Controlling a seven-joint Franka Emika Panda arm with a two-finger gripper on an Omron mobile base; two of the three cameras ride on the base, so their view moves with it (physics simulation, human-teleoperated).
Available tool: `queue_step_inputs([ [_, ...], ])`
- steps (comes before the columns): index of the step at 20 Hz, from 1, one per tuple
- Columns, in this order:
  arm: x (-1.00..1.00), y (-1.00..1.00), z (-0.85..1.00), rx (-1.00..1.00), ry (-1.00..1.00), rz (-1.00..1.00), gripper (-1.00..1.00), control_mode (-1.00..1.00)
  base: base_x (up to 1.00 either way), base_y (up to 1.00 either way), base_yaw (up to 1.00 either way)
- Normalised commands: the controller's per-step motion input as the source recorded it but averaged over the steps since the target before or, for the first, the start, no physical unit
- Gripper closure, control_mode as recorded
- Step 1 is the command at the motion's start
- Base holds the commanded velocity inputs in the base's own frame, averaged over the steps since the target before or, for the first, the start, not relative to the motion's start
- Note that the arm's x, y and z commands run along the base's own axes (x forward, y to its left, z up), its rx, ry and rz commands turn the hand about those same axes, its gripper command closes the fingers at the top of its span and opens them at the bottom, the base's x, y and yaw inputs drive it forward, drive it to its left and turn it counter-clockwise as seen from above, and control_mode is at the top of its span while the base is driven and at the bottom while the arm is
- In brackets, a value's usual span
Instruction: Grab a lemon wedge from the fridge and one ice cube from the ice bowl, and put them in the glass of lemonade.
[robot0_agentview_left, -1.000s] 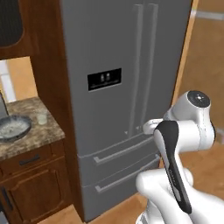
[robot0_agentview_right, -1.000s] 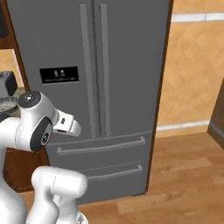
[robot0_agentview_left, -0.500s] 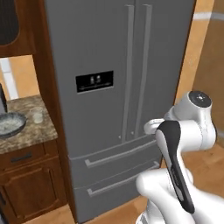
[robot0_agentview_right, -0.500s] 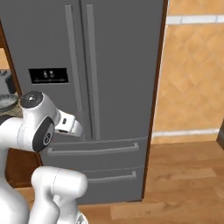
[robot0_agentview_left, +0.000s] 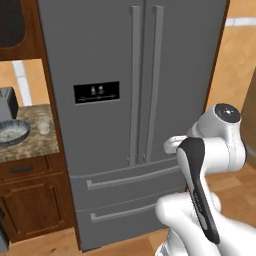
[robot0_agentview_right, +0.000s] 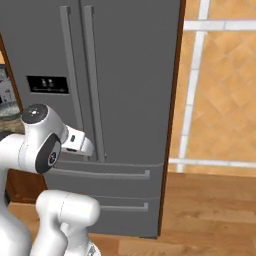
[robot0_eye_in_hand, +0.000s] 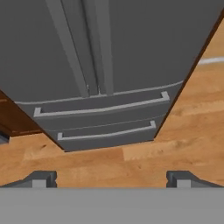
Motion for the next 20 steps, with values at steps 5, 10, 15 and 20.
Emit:
queue_step_inputs([
  [5, 0.0, 0.0, 0.0, 0.0, 0.0, 0.0, -1.0, 1.0, 0.0, 0.14, 0.05],
  [10, 0.0, 0.0, 0.0, 0.0, 0.0, 0.0, -1.0, 1.0, -0.18, 0.37, 0.0],
  [15, 0.0, -0.02, -0.01, 0.0, 0.0, 0.0, -1.0, -1.0, -0.03, 0.07, -0.01],
  [20, 0.0, -0.07, -0.05, 0.0, 0.0, 0.02, -1.0, -1.0, 0.0, 0.0, 0.0],
])
